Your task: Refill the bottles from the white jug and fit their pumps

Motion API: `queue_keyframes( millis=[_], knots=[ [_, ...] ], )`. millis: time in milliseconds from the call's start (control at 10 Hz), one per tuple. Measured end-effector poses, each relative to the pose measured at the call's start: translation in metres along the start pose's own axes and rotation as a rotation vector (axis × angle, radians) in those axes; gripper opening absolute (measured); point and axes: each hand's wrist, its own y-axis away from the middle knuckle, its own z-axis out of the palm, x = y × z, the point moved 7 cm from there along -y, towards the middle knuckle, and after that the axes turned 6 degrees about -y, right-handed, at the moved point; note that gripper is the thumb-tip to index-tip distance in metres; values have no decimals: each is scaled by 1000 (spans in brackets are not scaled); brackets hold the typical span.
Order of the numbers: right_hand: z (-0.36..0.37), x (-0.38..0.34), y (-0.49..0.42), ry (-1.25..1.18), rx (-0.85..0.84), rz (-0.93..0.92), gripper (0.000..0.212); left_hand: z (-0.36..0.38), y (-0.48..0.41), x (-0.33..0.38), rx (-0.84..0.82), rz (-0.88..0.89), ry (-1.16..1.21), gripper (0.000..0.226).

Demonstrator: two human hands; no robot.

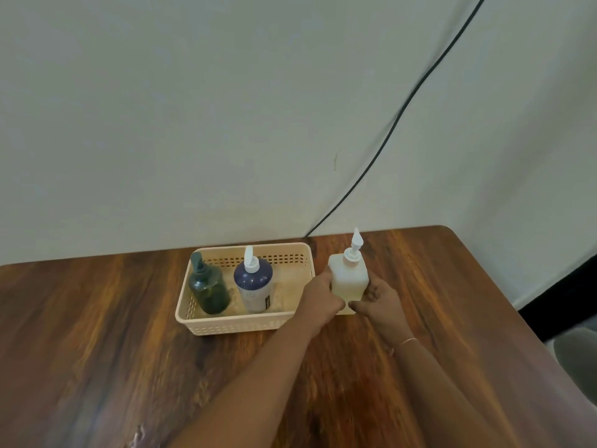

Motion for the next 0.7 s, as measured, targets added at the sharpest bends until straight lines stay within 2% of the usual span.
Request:
queue_keyframes(
  millis=[500, 600, 700],
  knots=[
    [9, 10, -8, -71, -7, 10, 49, 1, -8, -10, 12, -10, 1, 68],
    [9, 8, -6, -44, -31, -5, 53, 2, -5, -12, 1, -25, -31, 69],
    [7, 0, 3, 43, -15, -28, 68, -3, 7, -8, 15, -8, -50, 64]
  ],
)
